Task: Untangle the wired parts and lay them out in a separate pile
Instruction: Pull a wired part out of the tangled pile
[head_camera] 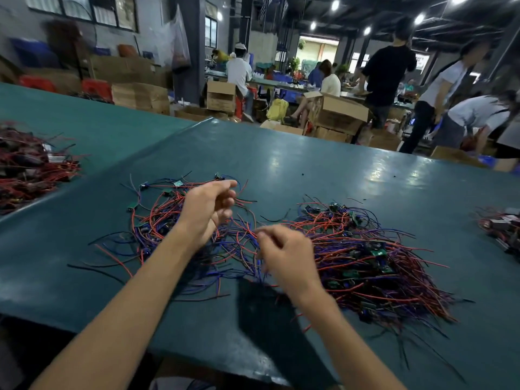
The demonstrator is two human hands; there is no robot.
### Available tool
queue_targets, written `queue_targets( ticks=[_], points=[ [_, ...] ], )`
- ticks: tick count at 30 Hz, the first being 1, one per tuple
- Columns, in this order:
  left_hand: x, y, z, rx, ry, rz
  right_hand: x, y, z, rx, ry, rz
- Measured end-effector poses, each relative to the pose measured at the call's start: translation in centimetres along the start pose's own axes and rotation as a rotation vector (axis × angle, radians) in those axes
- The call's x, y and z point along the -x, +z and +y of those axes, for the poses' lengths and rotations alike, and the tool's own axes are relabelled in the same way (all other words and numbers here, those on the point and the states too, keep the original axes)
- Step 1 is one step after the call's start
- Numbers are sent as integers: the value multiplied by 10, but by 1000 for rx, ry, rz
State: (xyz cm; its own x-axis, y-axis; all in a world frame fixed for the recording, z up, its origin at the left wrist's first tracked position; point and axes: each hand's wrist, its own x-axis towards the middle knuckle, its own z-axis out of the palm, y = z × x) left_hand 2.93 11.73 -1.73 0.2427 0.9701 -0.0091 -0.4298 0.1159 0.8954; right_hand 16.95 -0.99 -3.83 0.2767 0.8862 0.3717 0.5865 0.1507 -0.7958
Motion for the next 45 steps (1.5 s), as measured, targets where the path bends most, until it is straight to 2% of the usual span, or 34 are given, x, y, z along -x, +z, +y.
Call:
queue_targets(
  ticks=[3,7,10,13,19,24,30,36,40,45],
  points=[
    [-44,5,21,-423,88,34,29,37,21,374,-125,-139],
    [-89,-15,36,-1522,286,-149,37,44,33,466,-210,-126],
    [-101,-26,27,-1849,110,-265,37,47,35,532,-242,-104],
    [-101,-32,12,-1957,-15,-288,36,48,36,548,-201,-113],
    [-86,-30,13,-1846,50,-235,35,48,34,521,-179,-122],
    [-75,-21,35,-1558,417,-133,35,49,33,521,-181,-121],
    [-66,-14,61,-1267,619,-143,37,49,32,508,-172,-116],
    [-64,-16,57,-1212,519,-102,37,48,32,500,-173,-118],
    [-56,-8,54,-742,335,-104,38,48,31,461,-183,-85],
    [-40,11,62,-359,326,-71,41,47,30,352,-269,42]
  ],
)
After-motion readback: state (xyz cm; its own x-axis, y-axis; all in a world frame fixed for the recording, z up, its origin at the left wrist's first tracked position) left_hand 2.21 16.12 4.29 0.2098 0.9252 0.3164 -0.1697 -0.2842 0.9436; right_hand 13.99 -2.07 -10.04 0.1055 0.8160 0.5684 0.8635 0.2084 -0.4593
